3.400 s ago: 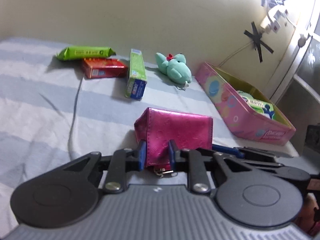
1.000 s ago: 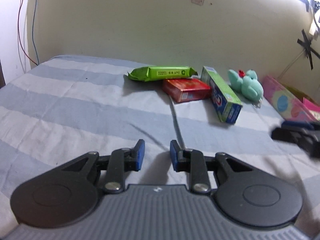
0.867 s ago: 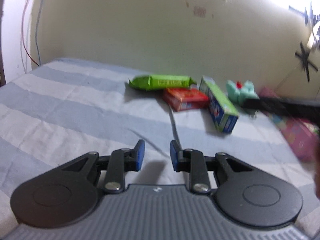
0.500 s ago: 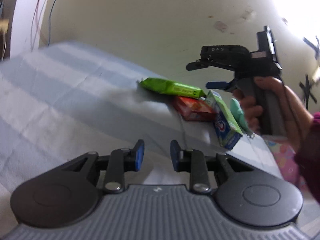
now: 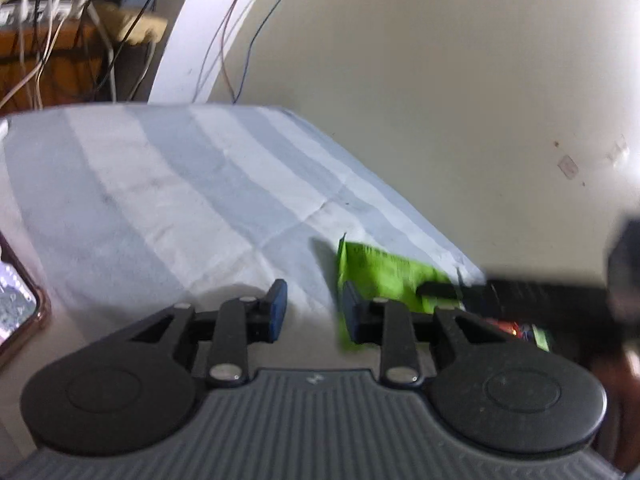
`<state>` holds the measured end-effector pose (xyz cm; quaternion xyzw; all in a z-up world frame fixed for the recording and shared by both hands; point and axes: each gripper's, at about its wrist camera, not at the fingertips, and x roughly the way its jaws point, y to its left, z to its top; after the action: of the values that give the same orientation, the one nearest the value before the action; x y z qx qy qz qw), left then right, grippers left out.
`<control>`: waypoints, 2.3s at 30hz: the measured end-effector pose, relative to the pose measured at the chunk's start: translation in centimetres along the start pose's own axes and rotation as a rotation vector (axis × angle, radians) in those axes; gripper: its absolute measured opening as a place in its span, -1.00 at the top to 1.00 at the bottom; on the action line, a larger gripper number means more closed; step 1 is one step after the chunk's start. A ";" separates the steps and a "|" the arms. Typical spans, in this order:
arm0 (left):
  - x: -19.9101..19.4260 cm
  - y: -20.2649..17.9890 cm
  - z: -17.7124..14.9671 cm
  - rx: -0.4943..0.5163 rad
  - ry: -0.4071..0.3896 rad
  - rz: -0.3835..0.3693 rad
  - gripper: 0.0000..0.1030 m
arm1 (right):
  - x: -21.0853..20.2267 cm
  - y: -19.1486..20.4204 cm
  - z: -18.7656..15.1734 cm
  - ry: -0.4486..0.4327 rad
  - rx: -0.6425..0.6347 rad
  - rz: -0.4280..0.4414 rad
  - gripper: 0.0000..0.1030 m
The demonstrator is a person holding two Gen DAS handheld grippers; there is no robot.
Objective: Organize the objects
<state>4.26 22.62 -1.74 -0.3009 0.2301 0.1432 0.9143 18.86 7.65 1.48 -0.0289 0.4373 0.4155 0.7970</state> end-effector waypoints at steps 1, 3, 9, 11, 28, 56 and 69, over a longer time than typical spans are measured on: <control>0.3 0.0 -0.1 -0.003 0.029 -0.030 0.31 | -0.9 0.5 -1.2 -0.003 0.002 0.008 0.14; 0.2 -0.7 -0.5 0.033 0.034 -0.050 0.31 | -2.6 0.9 -3.4 -0.018 0.023 0.009 0.14; -0.5 -3.1 -2.0 0.150 0.110 -0.241 0.16 | -7.0 1.2 -8.8 -0.101 0.055 -0.035 -0.07; -0.8 -3.2 -1.8 0.129 0.115 -0.243 0.14 | -7.9 1.2 -9.7 -0.119 0.042 -0.072 -0.28; -2.4 -6.6 -1.4 0.274 0.292 -0.150 0.27 | -7.4 6.2 -11.6 -0.210 -0.207 -0.264 0.03; -2.4 -46.3 -20.5 0.723 0.313 -0.610 0.05 | -34.8 -19.4 -26.5 -0.593 0.305 -0.877 -0.60; -6.1 -38.9 -17.2 0.855 0.149 -0.515 0.05 | -35.9 -12.6 -28.8 -0.774 0.336 -0.768 -0.60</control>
<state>8.86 -18.99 7.93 0.0441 0.2512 -0.2159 0.9425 -1.57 -35.23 5.60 0.0956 0.1317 0.0010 0.9867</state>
